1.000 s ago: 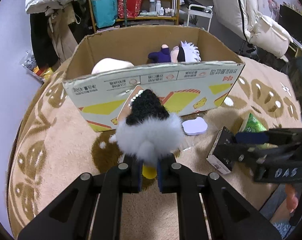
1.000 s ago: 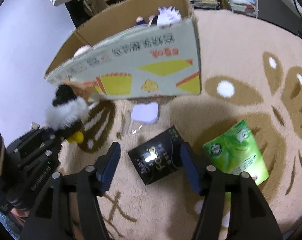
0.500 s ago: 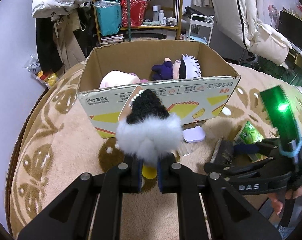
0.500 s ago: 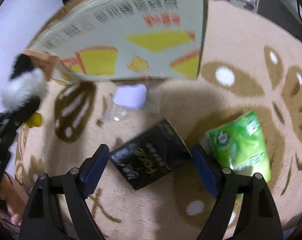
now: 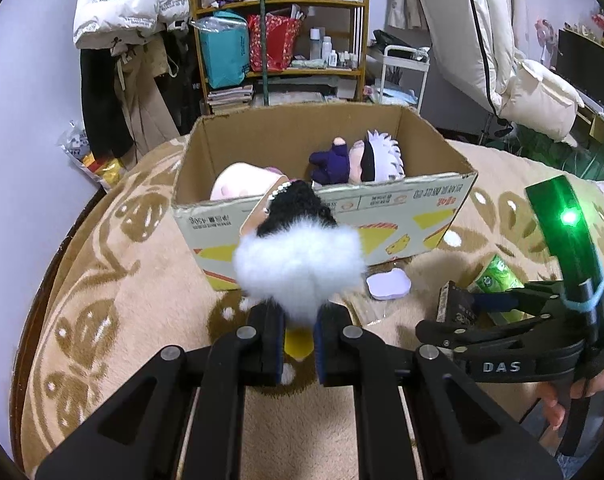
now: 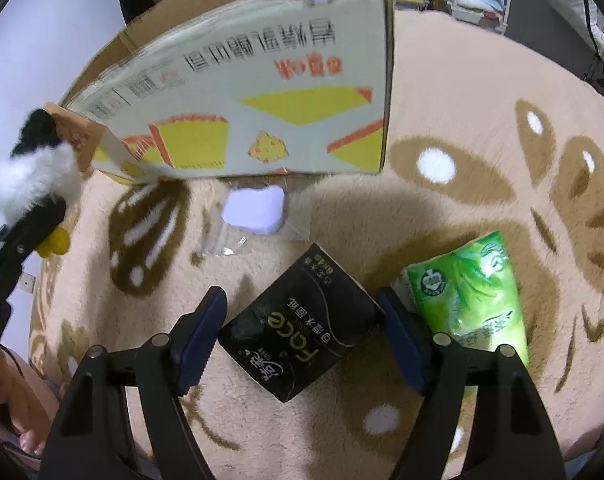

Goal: Organize soft objects
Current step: 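Lift the white plush with the left tool while the right tool carries the black tissue pack over the box, then release the white plush into the box with the left tool while the right tool drops the tissue pack in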

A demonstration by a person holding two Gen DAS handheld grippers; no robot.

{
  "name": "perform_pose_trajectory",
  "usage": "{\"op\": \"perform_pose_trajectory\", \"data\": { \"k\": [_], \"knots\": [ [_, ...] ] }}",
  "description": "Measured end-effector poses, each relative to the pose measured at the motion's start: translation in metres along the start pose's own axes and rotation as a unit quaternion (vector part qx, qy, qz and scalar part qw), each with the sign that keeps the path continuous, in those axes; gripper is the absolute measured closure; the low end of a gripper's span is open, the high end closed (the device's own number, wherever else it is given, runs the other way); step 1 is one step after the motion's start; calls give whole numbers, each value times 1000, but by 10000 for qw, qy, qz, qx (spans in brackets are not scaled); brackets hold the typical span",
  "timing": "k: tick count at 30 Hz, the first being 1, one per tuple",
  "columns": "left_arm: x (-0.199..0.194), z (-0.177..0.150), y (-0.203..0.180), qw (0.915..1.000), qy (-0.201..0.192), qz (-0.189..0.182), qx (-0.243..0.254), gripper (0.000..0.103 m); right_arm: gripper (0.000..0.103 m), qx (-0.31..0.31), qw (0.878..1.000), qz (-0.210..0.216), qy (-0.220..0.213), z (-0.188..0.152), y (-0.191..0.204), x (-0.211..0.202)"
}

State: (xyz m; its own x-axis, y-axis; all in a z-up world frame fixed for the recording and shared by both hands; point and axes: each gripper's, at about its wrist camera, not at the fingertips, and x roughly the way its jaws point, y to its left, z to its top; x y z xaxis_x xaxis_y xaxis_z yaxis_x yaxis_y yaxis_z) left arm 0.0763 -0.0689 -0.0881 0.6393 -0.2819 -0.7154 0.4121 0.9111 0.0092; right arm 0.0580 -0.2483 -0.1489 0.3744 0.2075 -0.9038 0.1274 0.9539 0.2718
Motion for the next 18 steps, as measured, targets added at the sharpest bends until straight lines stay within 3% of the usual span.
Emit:
{"op": "perform_pose_trajectory", "data": {
  "k": [4, 9, 13, 18],
  "knots": [
    [-13, 2, 0, 9994, -339, 107, -13, 92, 23, -71, 9989, 137, -438, -2, -2, -29],
    [-35, 8, -1, 9958, -884, 224, -31, 92, 23, -292, 9881, 439, -1445, -6, 9, -78],
    [-43, 13, 1, 9940, -1060, 257, -113, 92, 23, -368, 9763, 591, -2051, 3, 19, -96],
    [-50, 27, 6, 9911, -1297, 268, -147, 92, 23, -448, 9657, 669, -2467, 19, 31, -102]
  ]
}}
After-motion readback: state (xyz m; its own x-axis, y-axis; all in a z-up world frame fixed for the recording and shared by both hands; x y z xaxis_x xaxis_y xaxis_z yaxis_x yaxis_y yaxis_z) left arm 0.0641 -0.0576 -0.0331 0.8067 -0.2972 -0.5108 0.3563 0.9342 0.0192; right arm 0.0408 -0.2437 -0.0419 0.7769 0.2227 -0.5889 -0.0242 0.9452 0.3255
